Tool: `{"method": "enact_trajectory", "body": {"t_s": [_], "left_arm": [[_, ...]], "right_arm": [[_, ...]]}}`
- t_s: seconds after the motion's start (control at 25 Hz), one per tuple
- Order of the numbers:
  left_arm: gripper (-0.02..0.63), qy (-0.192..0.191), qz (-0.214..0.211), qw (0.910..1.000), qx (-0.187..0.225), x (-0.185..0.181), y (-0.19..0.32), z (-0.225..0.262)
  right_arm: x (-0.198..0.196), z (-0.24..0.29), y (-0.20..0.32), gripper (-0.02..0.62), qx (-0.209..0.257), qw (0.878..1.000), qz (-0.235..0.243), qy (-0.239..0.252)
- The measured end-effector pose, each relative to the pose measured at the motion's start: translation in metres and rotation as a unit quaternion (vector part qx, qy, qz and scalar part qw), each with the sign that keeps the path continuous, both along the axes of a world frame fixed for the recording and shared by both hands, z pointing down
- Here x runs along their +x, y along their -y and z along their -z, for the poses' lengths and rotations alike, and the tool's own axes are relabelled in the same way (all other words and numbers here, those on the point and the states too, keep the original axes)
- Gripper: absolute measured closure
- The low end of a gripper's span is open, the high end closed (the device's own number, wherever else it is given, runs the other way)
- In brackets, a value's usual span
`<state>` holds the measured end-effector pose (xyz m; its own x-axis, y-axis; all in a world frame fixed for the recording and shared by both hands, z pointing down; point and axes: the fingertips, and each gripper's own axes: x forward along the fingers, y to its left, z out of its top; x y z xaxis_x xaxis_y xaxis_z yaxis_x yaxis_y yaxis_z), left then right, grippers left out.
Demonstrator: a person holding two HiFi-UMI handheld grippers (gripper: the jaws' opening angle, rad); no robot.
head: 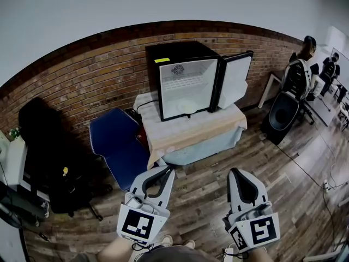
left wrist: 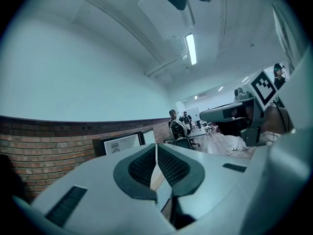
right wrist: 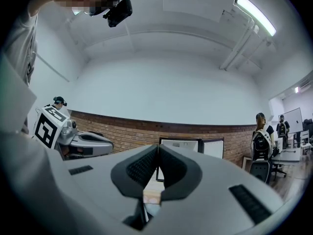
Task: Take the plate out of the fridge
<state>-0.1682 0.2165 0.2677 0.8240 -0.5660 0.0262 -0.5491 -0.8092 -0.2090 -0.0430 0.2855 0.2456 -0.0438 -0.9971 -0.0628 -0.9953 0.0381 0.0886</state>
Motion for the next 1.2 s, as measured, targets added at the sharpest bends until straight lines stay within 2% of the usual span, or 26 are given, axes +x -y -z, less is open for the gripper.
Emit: {"method": "enact_trajectory", "body": {"t_s": [0.4,0.68,1.2], "left_arm": [[0.588,-0.018,0.005,0.9996,-0.022,0.018,-0.013,-0.006],[0.588,-0.017,0.016,0.9997,-0.002,0.027,-0.021,-0.011],[0.588,-0.021,0.017,0.9995,-0.016,0.046,-0.017,-0.024]], "right_arm": [[0.019,-0.009,-0.012,0.565,-0.002,1.000,0.014,0.003],[0.034,-0.024,-0.024,0.565,-0.016,1.000,0.011,0.000],[0.053,-0.043,-0.012,0.565,-0.020,1.000,0.016,-0.003]]}}
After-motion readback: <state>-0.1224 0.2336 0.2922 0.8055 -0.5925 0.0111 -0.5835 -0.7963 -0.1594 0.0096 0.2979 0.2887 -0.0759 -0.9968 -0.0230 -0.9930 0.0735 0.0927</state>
